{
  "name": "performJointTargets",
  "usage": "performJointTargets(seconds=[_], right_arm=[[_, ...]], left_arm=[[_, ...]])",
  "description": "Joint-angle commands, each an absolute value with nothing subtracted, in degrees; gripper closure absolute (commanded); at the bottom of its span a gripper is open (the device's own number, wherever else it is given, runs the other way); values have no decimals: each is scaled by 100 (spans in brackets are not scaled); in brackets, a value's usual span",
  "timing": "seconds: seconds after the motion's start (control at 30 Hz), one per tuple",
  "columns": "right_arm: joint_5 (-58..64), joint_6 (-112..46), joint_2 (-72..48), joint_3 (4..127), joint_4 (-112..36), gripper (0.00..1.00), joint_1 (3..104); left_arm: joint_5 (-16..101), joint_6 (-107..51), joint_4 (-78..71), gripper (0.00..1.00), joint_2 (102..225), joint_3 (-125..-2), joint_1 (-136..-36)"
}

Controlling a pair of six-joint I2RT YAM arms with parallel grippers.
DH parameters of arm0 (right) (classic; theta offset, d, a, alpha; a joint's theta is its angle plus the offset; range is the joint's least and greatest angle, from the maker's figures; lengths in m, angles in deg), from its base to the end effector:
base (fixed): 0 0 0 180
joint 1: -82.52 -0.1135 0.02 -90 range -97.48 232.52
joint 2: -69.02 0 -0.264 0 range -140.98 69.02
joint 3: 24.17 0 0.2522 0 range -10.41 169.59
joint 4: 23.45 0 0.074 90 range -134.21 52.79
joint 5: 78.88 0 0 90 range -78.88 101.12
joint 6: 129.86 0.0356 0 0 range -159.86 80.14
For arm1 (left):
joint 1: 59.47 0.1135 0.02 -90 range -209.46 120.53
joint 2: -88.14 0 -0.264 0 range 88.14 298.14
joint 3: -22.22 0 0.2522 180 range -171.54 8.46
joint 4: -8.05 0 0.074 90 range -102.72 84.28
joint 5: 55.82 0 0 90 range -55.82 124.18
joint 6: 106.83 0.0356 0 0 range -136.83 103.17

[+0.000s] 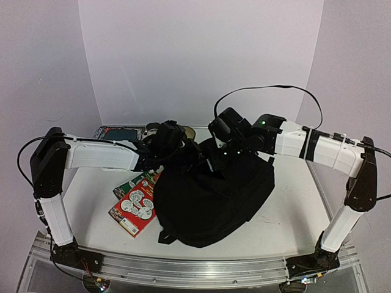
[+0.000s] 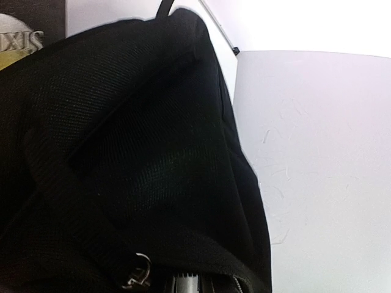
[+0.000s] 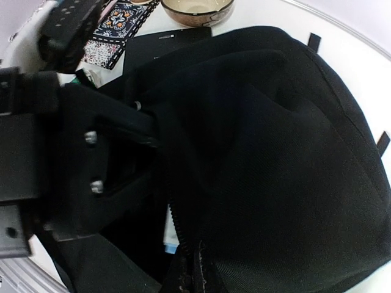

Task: Pack the student bag
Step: Place the pen in the lower front pocket of the bag.

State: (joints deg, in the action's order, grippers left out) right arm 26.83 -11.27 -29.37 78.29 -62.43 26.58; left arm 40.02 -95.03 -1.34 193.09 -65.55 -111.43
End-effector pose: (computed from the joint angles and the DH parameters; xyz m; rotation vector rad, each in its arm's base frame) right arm 0.2314 0.3250 0.3306 -0.3665 2.1761 0.5474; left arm 0.2602 -0.3385 0.2451 -0.4707 2.3527 -1.3956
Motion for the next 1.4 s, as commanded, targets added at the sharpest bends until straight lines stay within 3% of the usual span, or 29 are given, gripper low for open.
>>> performJointTargets(seconds=[0.0, 0.23, 0.47, 0.6, 1.1, 1.37], right_arm=[[2160, -933, -2599, 7830, -6113, 100, 2601], [2185, -859, -2650, 7859, -6002, 100, 2596], [2519, -867, -2634, 7755, -5998, 100, 2597], [2760, -911, -2632, 7701, -6006, 100, 2597], [3170, -1009, -2636, 7448, -6007, 100, 2597], [3073, -1063, -2683, 7378, -6008, 100, 2600]], left_arm=[[3605, -9614, 290, 99, 19631, -7102, -11163], [3528, -9458, 289, 84, 19808, -7158, -11314], [3198, -9128, 215, 58, 19369, -6801, -11338], [3239, -8920, 23, 48, 19165, -6679, -11341], [2357, -8344, -1907, 19, 17142, -5249, -11272], [2215, -8746, -3403, 13, 15680, -4344, -10206]])
